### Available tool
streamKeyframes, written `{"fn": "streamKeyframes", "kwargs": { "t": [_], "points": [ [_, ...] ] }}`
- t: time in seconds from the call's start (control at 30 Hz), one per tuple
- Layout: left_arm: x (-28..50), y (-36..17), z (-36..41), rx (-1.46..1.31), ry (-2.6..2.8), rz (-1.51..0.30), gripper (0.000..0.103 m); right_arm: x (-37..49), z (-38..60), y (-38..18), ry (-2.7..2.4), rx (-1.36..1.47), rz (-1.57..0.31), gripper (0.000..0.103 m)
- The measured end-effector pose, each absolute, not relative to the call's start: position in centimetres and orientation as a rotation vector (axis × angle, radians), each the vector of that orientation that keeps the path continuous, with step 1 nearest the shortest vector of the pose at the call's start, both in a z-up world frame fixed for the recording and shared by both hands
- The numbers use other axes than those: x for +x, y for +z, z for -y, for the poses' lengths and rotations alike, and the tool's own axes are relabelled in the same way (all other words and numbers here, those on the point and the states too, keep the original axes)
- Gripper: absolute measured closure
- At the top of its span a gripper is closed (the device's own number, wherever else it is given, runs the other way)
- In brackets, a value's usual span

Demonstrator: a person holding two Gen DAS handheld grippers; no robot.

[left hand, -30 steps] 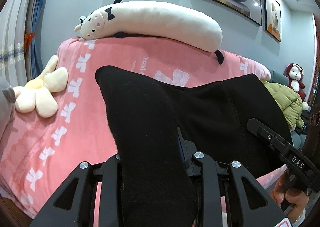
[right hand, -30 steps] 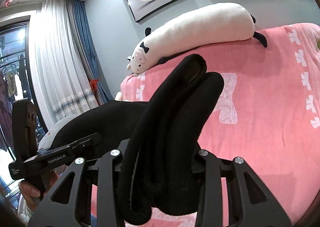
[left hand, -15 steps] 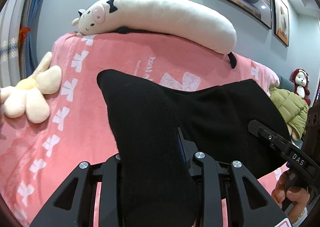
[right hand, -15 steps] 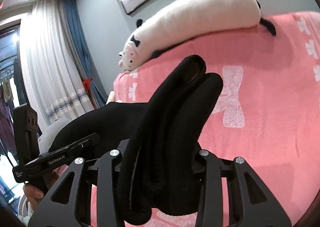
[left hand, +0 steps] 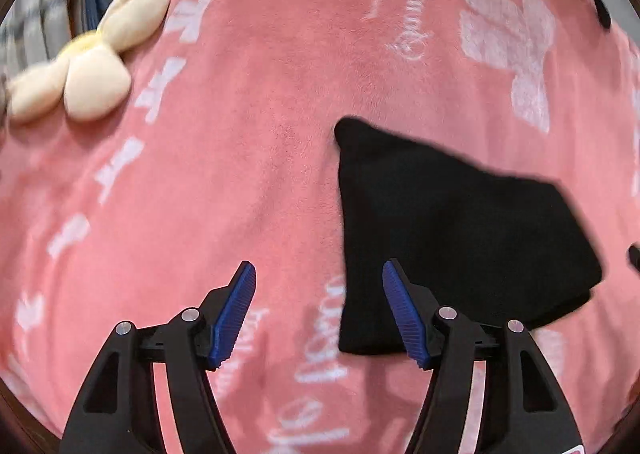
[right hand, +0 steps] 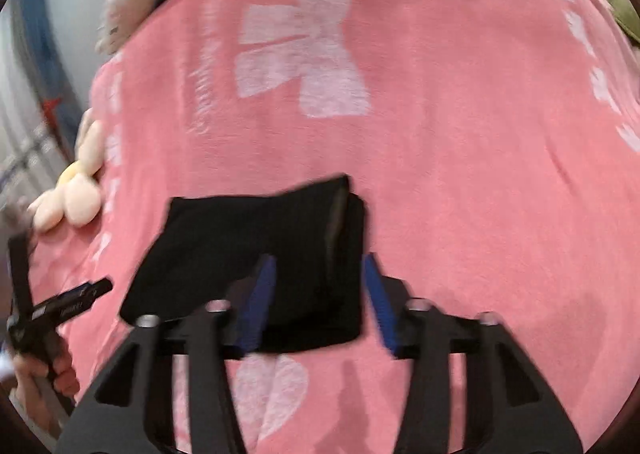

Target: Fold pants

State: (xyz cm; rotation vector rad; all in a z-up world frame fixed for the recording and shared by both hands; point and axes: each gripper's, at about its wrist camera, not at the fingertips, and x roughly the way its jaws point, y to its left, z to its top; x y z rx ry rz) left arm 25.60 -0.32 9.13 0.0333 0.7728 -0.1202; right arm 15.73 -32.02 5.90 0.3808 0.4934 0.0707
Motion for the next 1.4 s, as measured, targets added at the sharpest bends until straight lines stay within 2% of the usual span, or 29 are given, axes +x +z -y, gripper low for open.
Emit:
{"fn": "streamKeyframes", "kwargs": {
  "t": [0.07,0.17,0.2,0.33,0.37,0.4,0.43,0.5,0.6,0.67,0.73,0.9,1.0,1.03,1.1,1.17,1.27,1.3,1.37,1.4],
  "points": [
    [25.9,10.7,0.8,-0.027,-0.154,-0.762,0.04,16.8,30.4,7.9,0.137,0.343,-0.486,0.078],
    [27.2,12.5,3.2,-0.066,-0.219,-0.764,0.036,20.5,27.7,10.1,0.21,0.295,-0.48,0.078],
    [27.9,12.5,4.1,-0.062,-0.231,-0.775,0.029,21.9,27.4,10.0,0.212,0.283,-0.49,0.078],
    [32.1,9.1,7.3,0.014,-0.232,-0.858,0.026,28.0,28.4,4.8,0.12,0.268,-0.642,0.078],
    [33.1,7.6,7.7,0.039,-0.211,-0.898,0.026,29.4,29.3,2.1,0.057,0.253,-0.721,0.084],
    [34.2,5.8,7.9,0.063,-0.188,-0.95,0.025,29.6,29.9,1.2,0.053,0.262,-0.719,0.088],
    [34.9,4.2,7.6,0.062,-0.173,-0.989,0.021,28.7,30.4,1.8,0.061,0.294,-0.686,0.091],
    [34.7,4.4,6.3,-0.035,-0.195,-0.965,0.022,26.9,30.4,3.6,0.076,0.329,-0.644,0.086],
    [33.8,5.5,5.5,-0.059,-0.183,-0.953,0.024,23.6,28.8,5.3,0.124,0.276,-0.569,0.086],
    [32.4,6.4,5.4,-0.052,-0.175,-0.918,0.024,23.4,28.0,3.9,0.107,0.218,-0.621,0.086],
    [31.4,6.9,5.5,-0.031,-0.17,-0.905,0.024,23.9,28.2,1.7,0.065,0.199,-0.69,0.093],
    [28.8,8.2,6.0,0.046,-0.173,-0.885,0.024,19.8,27.8,4.9,0.087,0.264,-0.579,0.088],
    [26.9,8.7,5.9,0.072,-0.173,-0.871,0.024,21.0,27.5,1.9,0.022,0.163,-0.709,0.089],
    [26.5,8.7,5.8,0.079,-0.172,-0.872,0.024,21.1,27.6,1.4,0.029,0.164,-0.703,0.094],
    [25.5,8.6,6.0,0.088,-0.177,-0.883,0.024,19.4,27.4,2.8,0.015,0.183,-0.679,0.093],
    [24.4,8.8,5.7,0.092,-0.183,-0.875,0.024,16.8,26.9,4.5,0.028,0.205,-0.613,0.087],
    [22.5,8.8,5.1,0.112,-0.167,-0.857,0.024,12.9,25.5,4.8,0.024,0.178,-0.573,0.086],
    [21.7,8.7,4.8,0.113,-0.164,-0.85,0.024,11.3,25.1,4.4,0.012,0.169,-0.565,0.083],
    [20.2,8.2,4.0,0.104,-0.162,-0.844,0.024,9.4,24.4,3.4,-0.015,0.173,-0.56,0.056],
    [19.2,7.8,3.4,0.091,-0.167,-0.846,0.024,8.1,24.2,2.8,-0.026,0.182,-0.548,0.052]
  ]
}}
